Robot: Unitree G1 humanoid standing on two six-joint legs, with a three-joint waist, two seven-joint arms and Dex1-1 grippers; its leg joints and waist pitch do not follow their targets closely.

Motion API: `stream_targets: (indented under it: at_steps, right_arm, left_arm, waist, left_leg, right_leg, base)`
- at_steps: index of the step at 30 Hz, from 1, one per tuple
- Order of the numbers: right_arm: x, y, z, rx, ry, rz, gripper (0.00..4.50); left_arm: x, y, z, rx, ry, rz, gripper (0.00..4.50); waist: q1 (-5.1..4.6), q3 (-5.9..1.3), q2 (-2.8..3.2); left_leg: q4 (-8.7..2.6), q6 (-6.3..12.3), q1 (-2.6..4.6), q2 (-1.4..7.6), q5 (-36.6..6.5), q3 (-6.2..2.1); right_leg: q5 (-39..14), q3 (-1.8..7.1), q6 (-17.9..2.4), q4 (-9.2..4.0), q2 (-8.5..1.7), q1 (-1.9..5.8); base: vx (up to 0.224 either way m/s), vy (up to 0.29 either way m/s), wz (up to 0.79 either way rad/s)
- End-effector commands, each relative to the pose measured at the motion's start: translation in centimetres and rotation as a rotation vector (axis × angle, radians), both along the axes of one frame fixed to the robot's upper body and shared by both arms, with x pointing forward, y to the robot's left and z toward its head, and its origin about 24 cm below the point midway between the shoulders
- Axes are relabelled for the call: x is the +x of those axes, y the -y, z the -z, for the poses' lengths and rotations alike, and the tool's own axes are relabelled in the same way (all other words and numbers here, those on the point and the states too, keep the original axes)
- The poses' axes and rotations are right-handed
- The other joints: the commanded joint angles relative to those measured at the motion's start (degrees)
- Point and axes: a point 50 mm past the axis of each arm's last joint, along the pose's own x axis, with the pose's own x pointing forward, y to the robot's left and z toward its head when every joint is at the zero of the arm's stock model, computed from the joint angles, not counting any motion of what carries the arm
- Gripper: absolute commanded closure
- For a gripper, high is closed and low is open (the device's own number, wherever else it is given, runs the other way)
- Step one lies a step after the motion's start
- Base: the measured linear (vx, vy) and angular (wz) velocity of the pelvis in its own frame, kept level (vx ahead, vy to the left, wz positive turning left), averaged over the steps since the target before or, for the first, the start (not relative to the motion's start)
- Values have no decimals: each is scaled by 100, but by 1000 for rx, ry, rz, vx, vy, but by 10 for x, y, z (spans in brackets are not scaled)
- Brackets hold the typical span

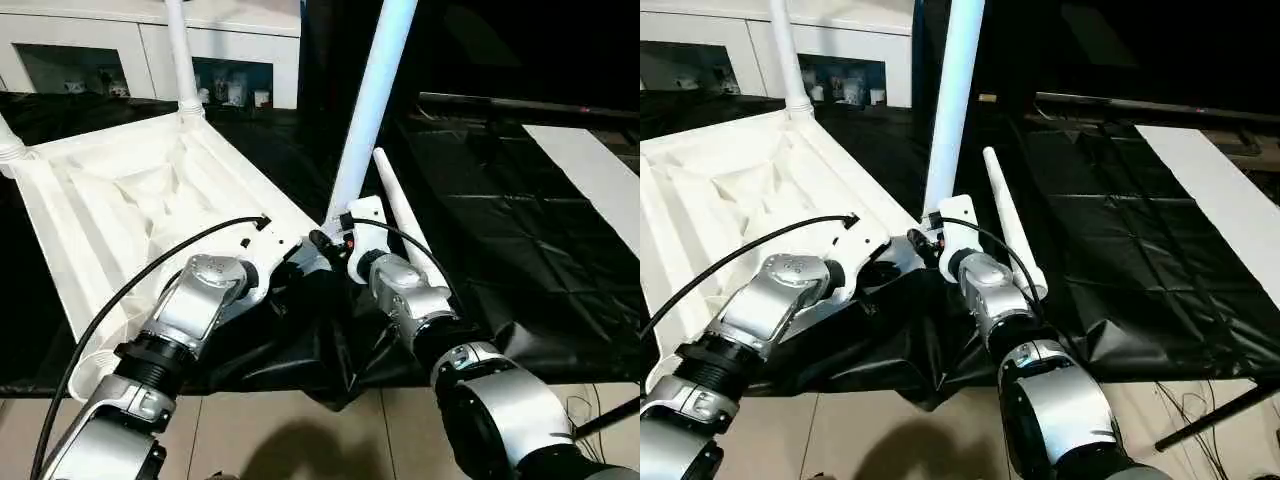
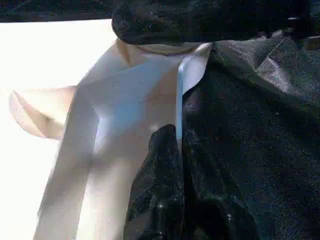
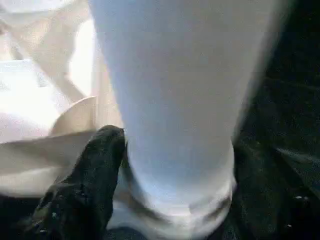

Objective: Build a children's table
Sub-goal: Rotate leg to tighten

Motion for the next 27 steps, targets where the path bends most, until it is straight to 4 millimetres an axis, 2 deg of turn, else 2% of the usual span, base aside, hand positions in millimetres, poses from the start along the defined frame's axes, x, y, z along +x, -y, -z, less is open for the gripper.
stream_targets:
  at_steps: [1,2,4,5,6,7,8,9,12,13,14,16,18,19,21,23,24,25,27]
  right_arm:
    - [-12,-19,8,7,-34,-140,84]
    - [-11,-18,5,12,-15,-160,84]
    - [-9,-17,-1,32,8,-193,70]
    - [-9,-17,-1,32,8,-193,52]
    - [-6,-11,-11,53,51,-265,52]
    - [-5,-6,-14,55,68,-298,52]
    - [-5,-4,-15,54,73,-310,52]
    - [-4,6,-18,32,95,-366,52]
    - [-5,15,-18,-7,104,-408,52]
    - [-5,20,-17,-31,109,-432,52]
    - [-5,25,-17,-55,117,-455,52]
    - [-5,32,-18,-89,128,-478,52]
    - [-5,34,-19,-95,130,-486,52]
    - [-7,37,-20,-100,131,-525,52]
    - [-15,42,-20,-132,137,-662,52]
    - [-18,42,-20,-131,138,-708,52]
    - [-22,41,-21,-119,138,-762,52]
    - [-24,41,-21,-114,139,-783,52]
    - [-30,41,-20,-110,133,-859,52]
  left_arm:
    - [4,-13,0,45,38,-88,450]
    - [3,-14,0,46,41,-76,450]
    - [2,-15,-1,40,46,-56,450]
    - [2,-15,-1,40,46,-56,450]
    - [-1,-18,-2,39,40,-14,450]
    - [-3,-21,-3,43,39,14,450]
    - [-4,-21,-3,43,38,24,450]
    - [-6,-27,-4,49,27,52,450]
    - [-9,-31,-6,50,28,98,450]
    - [-11,-32,-7,45,22,137,450]
    - [-16,-34,-9,33,10,195,450]
    - [-23,-38,-11,36,-11,282,450]
    - [-25,-38,-12,39,-10,316,450]
    - [-32,-39,-13,24,-25,382,450]
    - [-46,-45,-15,13,-93,497,450]
    - [-49,-45,-16,3,-102,519,450]
    - [-51,-44,-18,-18,-107,534,450]
    - [-52,-43,-19,-26,-109,538,450]
    - [-53,-42,-20,-38,-107,554,450]
  waist:
    - [-1,-285,78]
    - [-20,-299,76]
    - [-69,-304,82]
    - [-81,-309,79]
    - [-97,-315,94]
    - [-97,-315,94]
    - [-106,-330,97]
    - [-104,-339,101]
    - [-101,-360,114]
    - [-96,-361,119]
    - [-92,-373,115]
    - [-83,-381,111]
    - [-68,-376,124]
    - [-41,-359,126]
    - [-13,-348,138]
    - [7,-344,142]
    - [44,-345,158]
    - [60,-341,154]
    - [84,-329,151]
  left_leg:
    - [-366,-6,-80,40,-1351,-14]
    - [-375,-19,-121,45,-1255,-34]
    - [-363,12,-94,50,-1227,-29]
    - [-356,29,-92,50,-1202,-26]
    - [-348,90,-104,55,-1123,-21]
    - [-348,90,-104,55,-1123,-21]
    - [-344,154,-132,72,-1014,-25]
    - [-327,238,-105,71,-826,-8]
    - [-303,316,-104,75,-571,10]
    - [-303,331,-95,78,-521,7]
    - [-293,358,-117,74,-430,4]
    - [-277,424,-99,75,-302,22]
    - [-276,445,-91,76,-299,32]
    - [-282,433,-65,81,-426,43]
    - [-309,371,-81,113,-649,26]
    - [-305,348,-65,115,-649,37]
    - [-300,327,-13,122,-675,61]
    - [-296,327,-1,121,-711,71]
    - [-312,274,-32,134,-814,60]
  right_leg:
    - [-2153,344,-444,-576,-477,268]
    - [-2150,334,-406,-564,-485,306]
    - [-1965,337,-493,-558,-474,273]
    - [-1887,340,-538,-550,-474,274]
    - [-1638,346,-668,-527,-472,288]
    - [-1638,346,-668,-527,-472,288]
    - [-1357,352,-745,-487,-473,321]
    - [-969,349,-913,-458,-462,313]
    - [-408,361,-1126,-387,-450,318]
    - [-313,356,-1182,-375,-450,316]
    - [-119,353,-1255,-347,-456,345]
    - [198,359,-1376,-316,-454,330]
    - [292,359,-1418,-306,-438,318]
    - [183,362,-1424,-326,-439,301]
    - [-92,357,-1334,-334,-457,322]
    - [-88,359,-1310,-334,-439,311]
    - [-16,367,-1358,-333,-428,264]
    - [14,367,-1381,-334,-418,252]
    - [-193,367,-1341,-336,-438,283]
  base:
    - [0,0,0]
    - [0,0,0]
    - [0,0,0]
    - [0,0,0]
    - [0,0,0]
    - [0,0,0]
    - [0,0,0]
    - [0,0,0]
    - [0,0,0]
    - [0,0,0]
    - [0,0,0]
    - [0,0,0]
    - [0,0,0]
    - [0,0,0]
    - [0,0,0]
    - [0,0,0]
    - [0,0,0]
    - [0,0,0]
    - [0,0,0]
